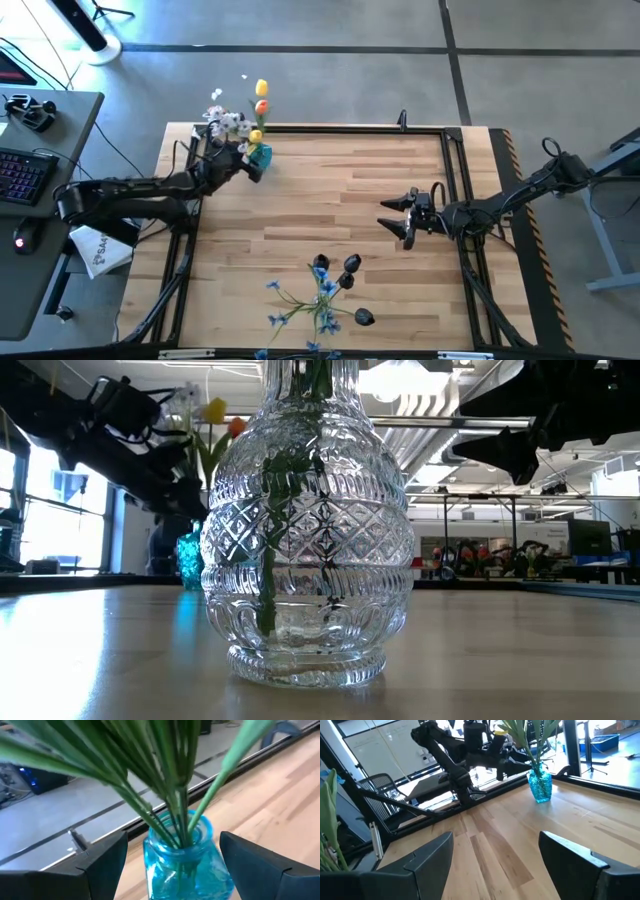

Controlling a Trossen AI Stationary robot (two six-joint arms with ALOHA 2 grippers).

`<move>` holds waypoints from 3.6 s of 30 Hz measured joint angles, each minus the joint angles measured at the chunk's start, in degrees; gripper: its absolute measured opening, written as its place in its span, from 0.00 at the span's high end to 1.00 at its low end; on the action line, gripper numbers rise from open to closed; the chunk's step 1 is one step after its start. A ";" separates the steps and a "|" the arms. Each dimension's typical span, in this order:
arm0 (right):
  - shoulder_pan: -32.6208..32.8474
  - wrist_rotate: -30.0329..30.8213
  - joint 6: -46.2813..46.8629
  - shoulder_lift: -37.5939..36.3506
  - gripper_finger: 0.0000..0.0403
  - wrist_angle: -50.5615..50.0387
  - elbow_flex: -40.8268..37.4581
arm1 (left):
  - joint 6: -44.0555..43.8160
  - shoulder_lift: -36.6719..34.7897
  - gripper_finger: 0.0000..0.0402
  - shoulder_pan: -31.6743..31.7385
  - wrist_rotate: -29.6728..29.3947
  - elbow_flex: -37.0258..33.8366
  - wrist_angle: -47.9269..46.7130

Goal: Sort flowers into vase by color
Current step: Move the transparent vase to the top right of the table

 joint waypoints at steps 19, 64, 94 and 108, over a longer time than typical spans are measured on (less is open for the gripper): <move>-0.01 -7.15 1.02 0.16 0.28 -0.19 0.00 | -11.90 -12.87 0.24 -9.68 -6.35 11.03 -46.58; 8.52 -32.87 -12.65 62.91 0.28 10.55 41.78 | -54.49 45.73 0.24 -73.85 -26.85 33.53 -13.26; 9.67 -21.38 -16.72 60.28 0.68 6.23 41.52 | -51.57 49.88 0.24 -73.94 -28.17 37.68 -13.39; 1.62 13.28 -15.29 18.13 0.68 2.18 5.30 | -51.46 49.88 0.24 -74.03 -28.38 37.66 -13.39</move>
